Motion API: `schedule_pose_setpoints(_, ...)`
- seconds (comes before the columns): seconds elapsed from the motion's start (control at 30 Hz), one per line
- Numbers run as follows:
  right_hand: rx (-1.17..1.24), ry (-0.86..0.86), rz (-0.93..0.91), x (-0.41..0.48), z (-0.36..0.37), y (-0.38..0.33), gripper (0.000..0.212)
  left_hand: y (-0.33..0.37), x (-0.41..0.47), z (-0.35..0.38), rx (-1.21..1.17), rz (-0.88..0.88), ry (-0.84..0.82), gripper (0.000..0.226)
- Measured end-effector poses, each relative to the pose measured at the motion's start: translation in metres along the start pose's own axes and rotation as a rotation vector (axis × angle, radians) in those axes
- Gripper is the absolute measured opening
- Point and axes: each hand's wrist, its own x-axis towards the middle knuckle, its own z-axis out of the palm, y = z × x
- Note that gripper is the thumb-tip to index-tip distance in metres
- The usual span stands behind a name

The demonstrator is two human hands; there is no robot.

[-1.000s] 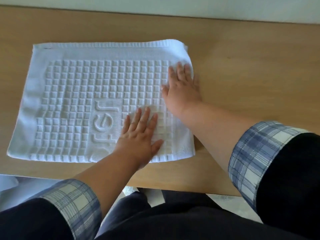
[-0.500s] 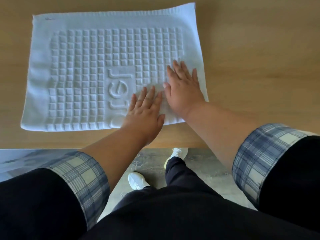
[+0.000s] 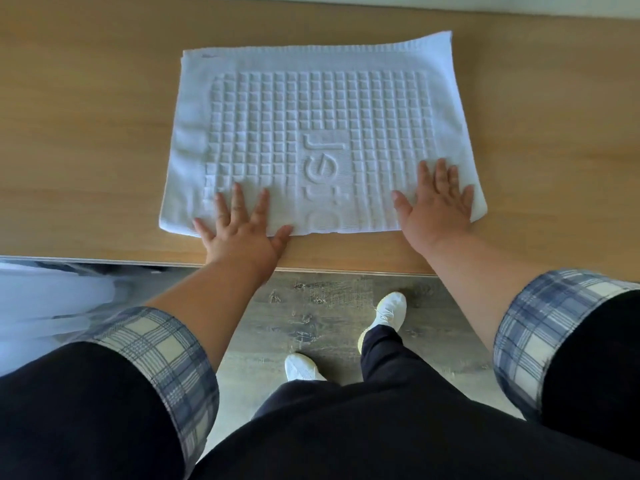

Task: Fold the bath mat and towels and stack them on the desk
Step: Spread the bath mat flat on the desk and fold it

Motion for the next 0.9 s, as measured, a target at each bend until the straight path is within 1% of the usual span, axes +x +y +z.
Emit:
schedule_pose_setpoints(0.1,0.029,-0.001,0.136,-0.002,0.0,0.011,0.079,-0.031,0.001,-0.002,0.0,-0.094,-0.013,0.077)
schedule_pose_setpoints(0.2,0.118,-0.047,0.312,-0.005,-0.002,0.023,0.08,-0.039,-0.001,-0.003,0.0,-0.099,-0.033,0.076)
schedule_pose_setpoints(0.27,0.14,-0.058,0.36,-0.01,-0.007,0.021,0.08,-0.035,-0.003,-0.006,-0.001,-0.098,-0.034,0.077)
schedule_pose_setpoints(0.3,0.114,-0.036,0.313,-0.014,-0.01,0.016,0.078,-0.032,-0.006,-0.008,-0.001,-0.078,-0.033,0.077)
schedule_pose_setpoints(0.37,0.055,0.019,0.07,-0.025,-0.011,-0.001,0.073,-0.025,-0.012,-0.008,-0.003,0.025,-0.04,0.075)
schedule_pose_setpoints(0.4,0.041,0.015,-0.063,-0.03,-0.009,-0.008,0.07,-0.022,-0.015,-0.008,-0.005,0.084,-0.05,0.073)
schedule_pose_setpoints(0.43,0.025,-0.016,-0.155,-0.035,-0.007,-0.013,0.069,-0.022,-0.016,-0.007,-0.006,0.119,-0.067,0.072)
schedule_pose_setpoints(0.47,0.005,-0.057,-0.188,-0.039,-0.005,-0.013,0.068,-0.023,-0.017,-0.007,-0.004,0.122,-0.084,0.071)
schedule_pose_setpoints(0.5,-0.009,-0.093,-0.164,-0.04,-0.003,-0.008,0.068,-0.024,-0.017,-0.007,0.002,0.105,-0.099,0.071)
schedule_pose_setpoints(0.57,0.001,-0.131,-0.044,-0.04,-0.008,0.004,0.07,-0.025,-0.015,-0.009,0.021,0.065,-0.115,0.071)
schedule_pose_setpoints(0.63,0.071,-0.134,0.034,-0.034,-0.02,0.007,0.071,-0.021,-0.016,-0.014,0.042,0.066,-0.113,0.073)
schedule_pose_setpoints(0.7,0.139,-0.084,-0.013,-0.023,-0.031,0.0,0.071,-0.006,-0.016,-0.019,0.059,0.136,-0.105,0.074)
schedule_pose_setpoints(0.77,0.164,-0.045,-0.139,-0.006,-0.038,-0.009,0.067,0.019,-0.011,-0.022,0.05,0.243,-0.106,0.073)
schedule_pose_setpoints(0.83,0.151,-0.051,-0.221,0.016,-0.04,-0.013,0.065,0.047,-0.003,-0.023,0.035,0.334,-0.1,0.069)
schedule_pose_setpoints(0.9,0.111,-0.071,-0.248,0.039,-0.039,-0.012,0.062,0.077,0.009,-0.022,0.029,0.426,-0.075,0.064)
